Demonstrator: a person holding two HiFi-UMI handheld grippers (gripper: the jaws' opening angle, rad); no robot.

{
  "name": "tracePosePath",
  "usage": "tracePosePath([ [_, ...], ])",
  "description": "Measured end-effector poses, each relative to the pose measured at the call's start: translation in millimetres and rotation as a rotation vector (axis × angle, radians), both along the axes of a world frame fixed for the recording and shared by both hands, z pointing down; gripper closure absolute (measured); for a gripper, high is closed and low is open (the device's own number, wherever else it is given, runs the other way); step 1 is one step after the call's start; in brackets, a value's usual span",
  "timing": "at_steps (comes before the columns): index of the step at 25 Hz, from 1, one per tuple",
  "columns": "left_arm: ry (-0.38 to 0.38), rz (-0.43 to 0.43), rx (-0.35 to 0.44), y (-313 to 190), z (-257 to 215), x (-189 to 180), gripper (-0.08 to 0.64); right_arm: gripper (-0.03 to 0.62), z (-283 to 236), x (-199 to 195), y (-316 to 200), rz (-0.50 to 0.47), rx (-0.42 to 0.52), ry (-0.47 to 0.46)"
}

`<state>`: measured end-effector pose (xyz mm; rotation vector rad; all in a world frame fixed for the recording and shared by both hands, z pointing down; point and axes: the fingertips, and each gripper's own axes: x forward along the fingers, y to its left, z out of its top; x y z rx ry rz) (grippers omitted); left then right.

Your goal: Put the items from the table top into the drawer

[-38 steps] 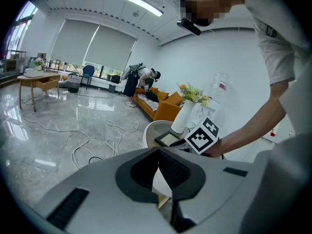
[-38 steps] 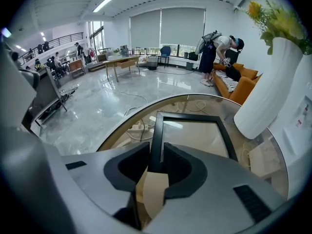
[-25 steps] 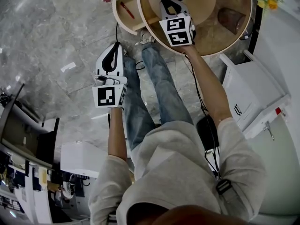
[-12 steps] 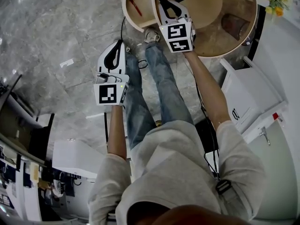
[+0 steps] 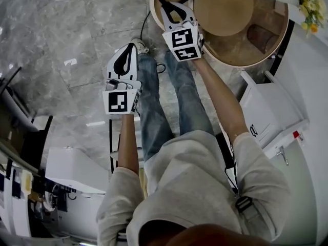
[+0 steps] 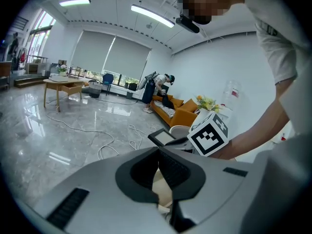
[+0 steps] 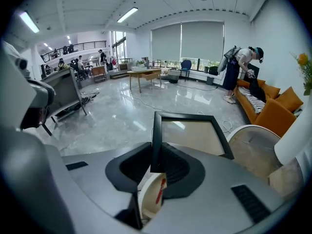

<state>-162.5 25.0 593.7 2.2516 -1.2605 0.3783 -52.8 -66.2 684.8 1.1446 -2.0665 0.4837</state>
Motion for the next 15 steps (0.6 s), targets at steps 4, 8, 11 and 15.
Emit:
tracePosePath([
  [4, -0.003, -0.028, -0.011, 3, 8, -24, 0.545, 0.511, 18, -30, 7, -0.025, -0.030, -0.010],
  [8, -0.007, -0.032, -0.044, 8, 25, -41, 0.545, 0.511, 48, -47, 17, -0.020, -0.075, -0.013],
  [11, -0.007, -0.019, -0.065, 8, 41, -47, 0.545, 0.509, 73, -49, 23, -0.004, -0.106, -0.008],
  [15, -0.015, 0.008, -0.096, 3, 65, -47, 0.545, 0.511, 109, -40, 26, 0.043, -0.143, -0.006],
])
